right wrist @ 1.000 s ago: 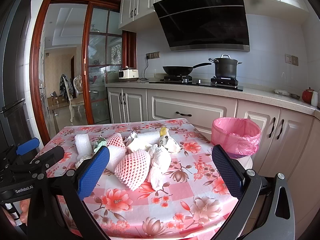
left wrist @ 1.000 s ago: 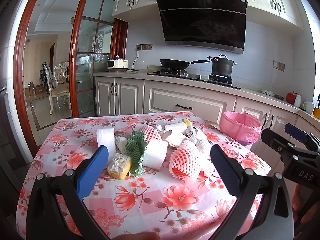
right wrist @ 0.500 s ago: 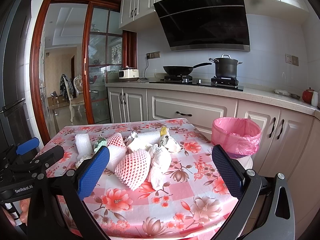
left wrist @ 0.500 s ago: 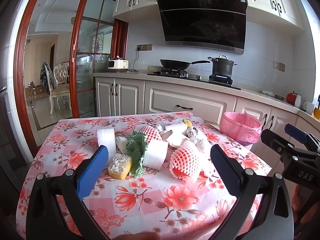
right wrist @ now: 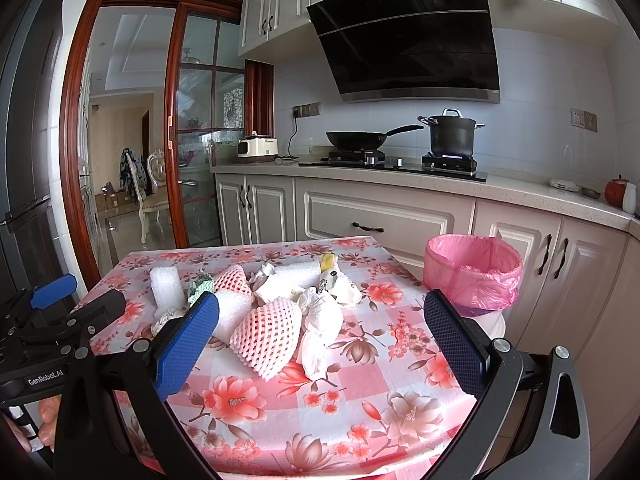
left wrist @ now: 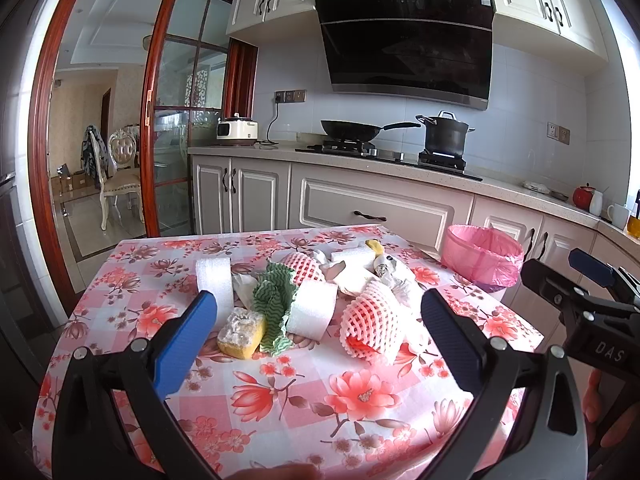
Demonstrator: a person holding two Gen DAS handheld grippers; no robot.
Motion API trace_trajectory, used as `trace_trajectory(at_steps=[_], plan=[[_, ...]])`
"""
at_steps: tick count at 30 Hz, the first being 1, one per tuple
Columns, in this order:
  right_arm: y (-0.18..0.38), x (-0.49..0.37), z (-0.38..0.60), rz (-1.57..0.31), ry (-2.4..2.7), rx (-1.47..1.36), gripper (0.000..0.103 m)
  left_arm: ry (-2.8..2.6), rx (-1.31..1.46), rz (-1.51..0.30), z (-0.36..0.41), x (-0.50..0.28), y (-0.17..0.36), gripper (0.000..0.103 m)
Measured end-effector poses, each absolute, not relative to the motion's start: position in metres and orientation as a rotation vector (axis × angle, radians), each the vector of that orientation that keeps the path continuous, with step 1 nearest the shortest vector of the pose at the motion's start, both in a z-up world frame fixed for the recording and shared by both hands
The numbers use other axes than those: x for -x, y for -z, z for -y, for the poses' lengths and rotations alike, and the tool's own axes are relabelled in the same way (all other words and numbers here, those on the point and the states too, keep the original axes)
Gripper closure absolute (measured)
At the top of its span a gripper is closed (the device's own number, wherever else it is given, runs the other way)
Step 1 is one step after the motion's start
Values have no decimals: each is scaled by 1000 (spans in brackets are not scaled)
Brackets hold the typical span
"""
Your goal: Collect trash
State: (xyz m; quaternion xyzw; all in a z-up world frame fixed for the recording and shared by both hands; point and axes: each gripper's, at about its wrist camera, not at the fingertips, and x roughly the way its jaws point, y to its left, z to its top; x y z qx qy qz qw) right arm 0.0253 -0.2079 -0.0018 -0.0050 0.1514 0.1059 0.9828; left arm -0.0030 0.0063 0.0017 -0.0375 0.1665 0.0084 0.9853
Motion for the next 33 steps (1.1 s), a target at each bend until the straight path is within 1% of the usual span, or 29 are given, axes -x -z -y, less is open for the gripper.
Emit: trace_trajectory(at_steps=[33], plan=[[1,-25,207,-308,-213,9,7,-14,75,-333,-5,3,-1,4]])
